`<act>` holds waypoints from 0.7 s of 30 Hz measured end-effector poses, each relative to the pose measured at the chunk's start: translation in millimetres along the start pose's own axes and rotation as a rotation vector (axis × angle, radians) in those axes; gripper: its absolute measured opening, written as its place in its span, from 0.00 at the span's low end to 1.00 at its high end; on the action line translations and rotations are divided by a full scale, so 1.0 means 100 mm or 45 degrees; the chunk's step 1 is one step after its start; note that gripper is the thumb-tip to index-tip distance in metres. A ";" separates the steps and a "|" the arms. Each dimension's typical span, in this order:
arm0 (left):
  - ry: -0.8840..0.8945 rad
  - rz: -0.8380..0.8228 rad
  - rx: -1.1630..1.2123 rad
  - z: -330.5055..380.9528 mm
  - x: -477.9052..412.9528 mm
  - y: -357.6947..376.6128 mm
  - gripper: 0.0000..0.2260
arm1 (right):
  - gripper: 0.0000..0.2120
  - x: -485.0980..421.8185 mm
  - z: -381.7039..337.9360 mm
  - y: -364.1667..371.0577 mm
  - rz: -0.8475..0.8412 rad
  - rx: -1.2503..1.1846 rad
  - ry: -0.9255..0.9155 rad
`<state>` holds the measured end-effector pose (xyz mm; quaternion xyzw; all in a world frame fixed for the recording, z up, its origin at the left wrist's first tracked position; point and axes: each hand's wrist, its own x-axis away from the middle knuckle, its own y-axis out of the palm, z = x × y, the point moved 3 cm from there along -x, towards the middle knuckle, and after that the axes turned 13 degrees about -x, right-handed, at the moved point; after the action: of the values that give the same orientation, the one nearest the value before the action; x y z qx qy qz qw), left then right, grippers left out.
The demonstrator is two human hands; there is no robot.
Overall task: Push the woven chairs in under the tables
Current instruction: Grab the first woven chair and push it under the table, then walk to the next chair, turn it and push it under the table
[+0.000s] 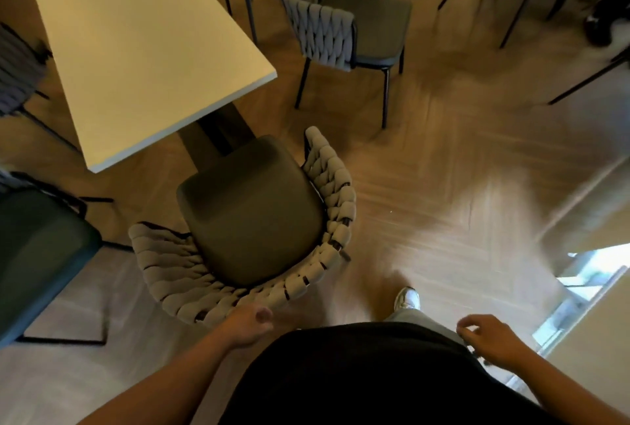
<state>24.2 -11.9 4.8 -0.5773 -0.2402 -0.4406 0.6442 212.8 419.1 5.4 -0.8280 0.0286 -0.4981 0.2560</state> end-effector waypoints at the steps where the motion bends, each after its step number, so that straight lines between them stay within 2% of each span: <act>1: -0.020 0.005 -0.010 0.06 -0.06 -0.06 0.14 | 0.05 -0.04 0.14 -0.09 -0.009 0.003 0.021; 8: -0.082 0.004 0.146 1.03 -0.63 -0.46 0.13 | 0.06 -0.60 0.54 -0.98 -0.051 -0.012 0.026; 11: -0.033 0.060 0.305 1.64 -0.83 -0.63 0.12 | 0.04 -0.75 0.38 -1.47 -0.037 -0.106 0.025; 15: 0.043 0.133 0.337 2.29 -1.06 -0.85 0.12 | 0.04 -1.00 0.06 -2.06 -0.011 -0.189 -0.045; 21: -0.039 0.065 0.376 2.63 -1.64 -1.19 0.13 | 0.04 -1.57 -0.32 -2.59 -0.076 -0.147 -0.039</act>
<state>-105.0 293.2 -8.9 -0.4888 -0.2973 -0.3750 0.7294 53.0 678.1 7.2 -0.8494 0.0287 -0.4904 0.1931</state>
